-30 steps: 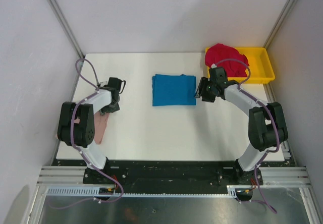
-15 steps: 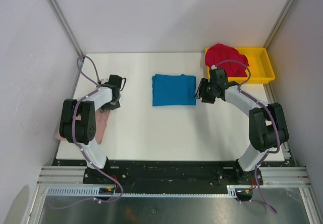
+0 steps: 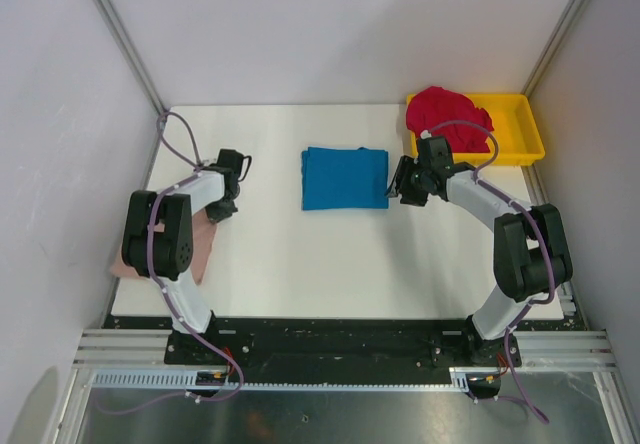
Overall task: Fold and stack the t-shirts
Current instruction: Put the neatly folded tshirt into the corner of the board with both arms
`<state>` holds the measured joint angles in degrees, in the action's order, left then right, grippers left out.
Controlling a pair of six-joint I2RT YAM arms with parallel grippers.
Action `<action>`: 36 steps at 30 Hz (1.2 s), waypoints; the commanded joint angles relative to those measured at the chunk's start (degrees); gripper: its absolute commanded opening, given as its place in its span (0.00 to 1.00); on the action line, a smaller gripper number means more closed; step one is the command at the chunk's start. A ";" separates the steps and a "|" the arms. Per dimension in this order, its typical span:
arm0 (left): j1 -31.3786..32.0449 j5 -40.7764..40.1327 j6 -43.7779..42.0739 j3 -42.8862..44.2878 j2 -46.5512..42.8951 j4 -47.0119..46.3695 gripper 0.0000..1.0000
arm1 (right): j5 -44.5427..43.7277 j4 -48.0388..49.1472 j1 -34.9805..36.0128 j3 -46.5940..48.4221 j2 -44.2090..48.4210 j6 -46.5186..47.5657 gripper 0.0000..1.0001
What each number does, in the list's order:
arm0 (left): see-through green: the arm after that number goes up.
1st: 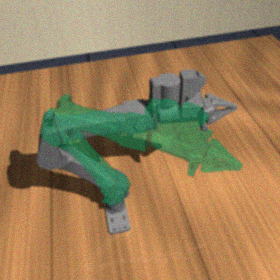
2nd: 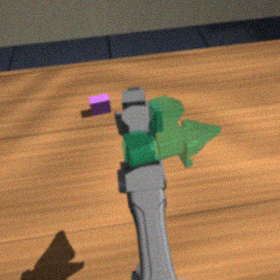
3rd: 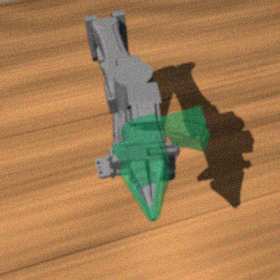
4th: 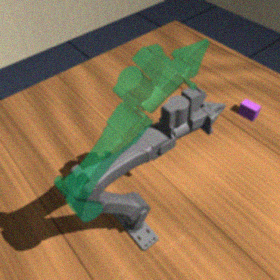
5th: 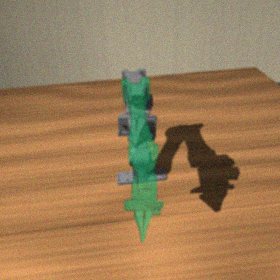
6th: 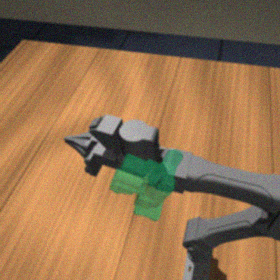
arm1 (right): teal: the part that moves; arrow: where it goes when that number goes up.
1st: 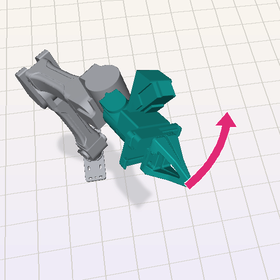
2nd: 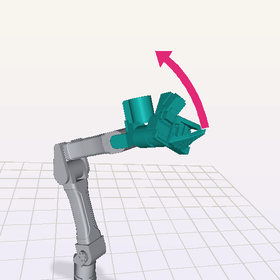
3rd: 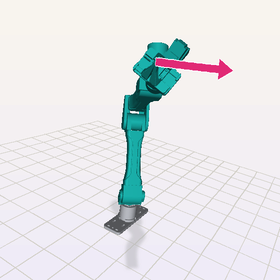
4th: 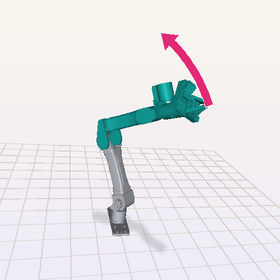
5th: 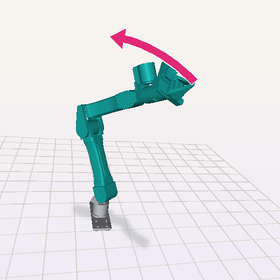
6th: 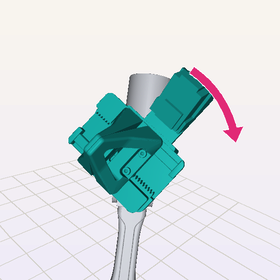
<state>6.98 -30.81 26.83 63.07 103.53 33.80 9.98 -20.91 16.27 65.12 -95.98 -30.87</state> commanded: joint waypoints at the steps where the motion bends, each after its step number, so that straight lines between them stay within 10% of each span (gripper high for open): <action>1: 0.07 0.78 -0.56 3.16 0.23 -1.15 0.09 | 0.59 1.40 -0.27 -0.55 2.54 -0.45 0.53; 36: 11.71 22.74 18.87 35.28 20.54 -0.93 0.00 | -1.95 1.77 -0.28 -1.45 0.01 -0.97 0.53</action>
<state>18.35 -11.11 42.81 93.38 121.49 33.93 8.84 -20.88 16.10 63.66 -95.90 -31.35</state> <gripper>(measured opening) 0.006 0.533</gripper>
